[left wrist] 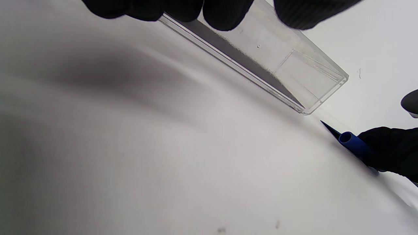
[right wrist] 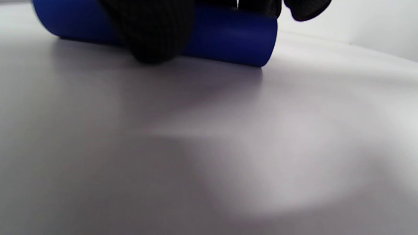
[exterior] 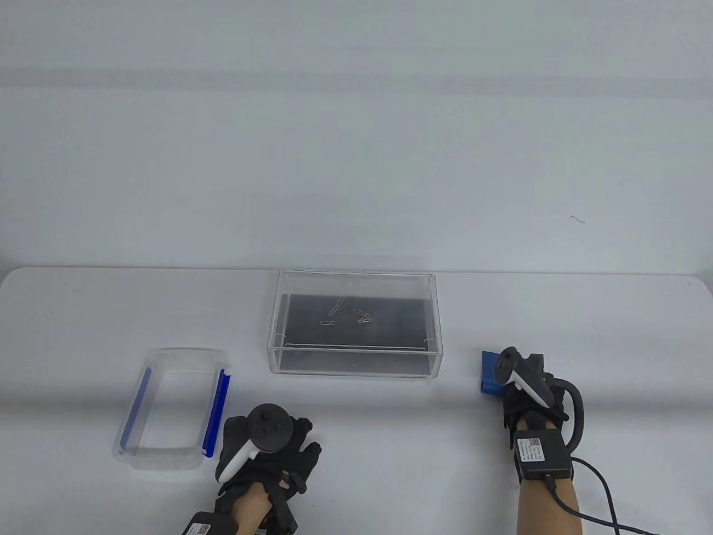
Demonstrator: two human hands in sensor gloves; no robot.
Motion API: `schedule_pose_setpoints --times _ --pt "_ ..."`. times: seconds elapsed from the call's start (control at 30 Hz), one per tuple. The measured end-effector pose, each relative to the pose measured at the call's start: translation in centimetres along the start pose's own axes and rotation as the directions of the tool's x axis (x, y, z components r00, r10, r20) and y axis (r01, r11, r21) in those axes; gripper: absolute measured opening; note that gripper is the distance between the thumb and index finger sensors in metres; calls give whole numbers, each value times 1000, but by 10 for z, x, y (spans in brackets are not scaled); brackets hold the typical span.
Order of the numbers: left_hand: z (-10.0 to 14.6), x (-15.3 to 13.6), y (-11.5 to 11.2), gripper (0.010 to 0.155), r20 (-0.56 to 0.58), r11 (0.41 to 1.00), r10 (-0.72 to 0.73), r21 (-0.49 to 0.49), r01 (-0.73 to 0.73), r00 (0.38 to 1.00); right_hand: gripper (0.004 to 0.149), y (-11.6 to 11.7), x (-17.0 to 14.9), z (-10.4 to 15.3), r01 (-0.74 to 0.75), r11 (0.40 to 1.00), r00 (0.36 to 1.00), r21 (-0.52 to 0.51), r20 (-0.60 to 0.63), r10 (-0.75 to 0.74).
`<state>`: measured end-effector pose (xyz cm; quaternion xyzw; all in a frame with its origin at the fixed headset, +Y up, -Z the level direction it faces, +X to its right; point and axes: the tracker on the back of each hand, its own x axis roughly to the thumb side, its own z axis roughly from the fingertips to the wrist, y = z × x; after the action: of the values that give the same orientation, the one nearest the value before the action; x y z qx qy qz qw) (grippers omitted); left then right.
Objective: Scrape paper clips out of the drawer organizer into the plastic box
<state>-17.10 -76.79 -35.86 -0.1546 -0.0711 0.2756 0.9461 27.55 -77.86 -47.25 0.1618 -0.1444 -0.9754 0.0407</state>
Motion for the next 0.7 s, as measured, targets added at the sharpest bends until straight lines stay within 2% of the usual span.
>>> schedule_pose_setpoints --times 0.17,0.3,0.5,0.7 --pt "1 0 4 67 -3 1000 2 10 -2 1000 60 1 1 2 -5 1000 1000 3 26 5" --pt "2 1 7 67 4 1000 12 20 -12 1000 61 -7 2 11 45 998 997 -39 67 -43" --pt "4 4 8 67 22 1000 0 24 -1 1000 61 -53 -2 33 274 953 958 -126 123 -259" --pt "10 8 11 67 47 999 17 37 -19 999 59 -110 9 59 504 827 860 -251 231 -454"
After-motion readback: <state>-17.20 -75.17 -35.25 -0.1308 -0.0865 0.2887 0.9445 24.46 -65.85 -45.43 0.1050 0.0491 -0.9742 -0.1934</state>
